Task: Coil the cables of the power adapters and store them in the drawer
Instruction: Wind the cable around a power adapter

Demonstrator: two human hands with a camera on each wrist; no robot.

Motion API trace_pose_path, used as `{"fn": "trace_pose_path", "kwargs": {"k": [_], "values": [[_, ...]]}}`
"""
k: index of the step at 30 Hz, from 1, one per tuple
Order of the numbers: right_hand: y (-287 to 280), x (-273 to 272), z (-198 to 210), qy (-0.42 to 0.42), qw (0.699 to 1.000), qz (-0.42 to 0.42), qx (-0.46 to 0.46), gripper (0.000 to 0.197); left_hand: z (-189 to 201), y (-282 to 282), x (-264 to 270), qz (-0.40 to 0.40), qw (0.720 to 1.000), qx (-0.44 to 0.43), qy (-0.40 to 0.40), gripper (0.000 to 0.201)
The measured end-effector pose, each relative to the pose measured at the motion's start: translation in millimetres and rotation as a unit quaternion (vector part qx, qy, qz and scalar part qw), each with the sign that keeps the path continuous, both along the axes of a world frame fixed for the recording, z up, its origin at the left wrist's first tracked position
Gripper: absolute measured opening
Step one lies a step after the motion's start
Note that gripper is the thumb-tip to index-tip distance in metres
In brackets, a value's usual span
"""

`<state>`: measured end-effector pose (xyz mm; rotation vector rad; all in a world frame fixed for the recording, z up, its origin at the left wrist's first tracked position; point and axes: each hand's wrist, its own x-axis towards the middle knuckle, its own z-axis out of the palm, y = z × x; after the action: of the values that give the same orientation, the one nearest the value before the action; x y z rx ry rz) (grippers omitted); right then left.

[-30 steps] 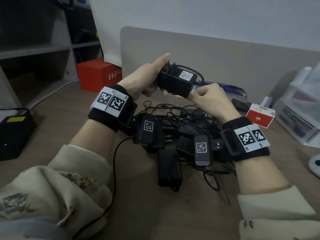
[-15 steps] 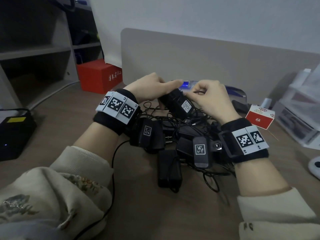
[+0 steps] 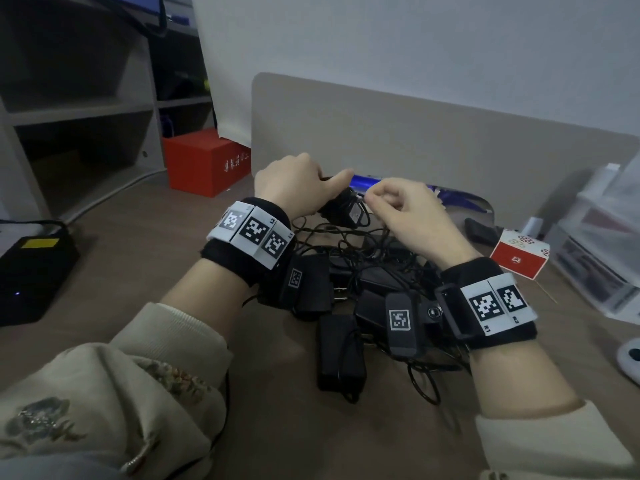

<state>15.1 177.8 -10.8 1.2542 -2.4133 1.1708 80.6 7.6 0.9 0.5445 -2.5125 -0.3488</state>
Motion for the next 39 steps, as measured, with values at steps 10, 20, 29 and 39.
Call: {"fn": "trace_pose_path", "kwargs": {"k": [10, 20, 29, 39], "values": [[-3.5, 5.2, -2.8, -0.042, 0.996, 0.075, -0.004, 0.034, -6.2, -13.0, -6.6, -0.006, 0.989, 0.119, 0.088, 0.069], [-3.6, 4.4, -8.3, -0.075, 0.992, 0.071, 0.07, 0.009, 3.3, -3.1, -0.8, -0.16, 0.868, 0.449, 0.137, 0.061], [-2.6, -0.2, -12.5, -0.055, 0.998, 0.019, 0.029, 0.047, 10.2, 14.6, 2.3, -0.207, 0.798, 0.558, 0.09, 0.066], [-9.9, 2.2, -16.8, -0.104, 0.994, -0.027, 0.008, 0.042, 17.4, 26.7, 10.6, -0.265, 0.746, 0.611, -0.001, 0.073]]}}
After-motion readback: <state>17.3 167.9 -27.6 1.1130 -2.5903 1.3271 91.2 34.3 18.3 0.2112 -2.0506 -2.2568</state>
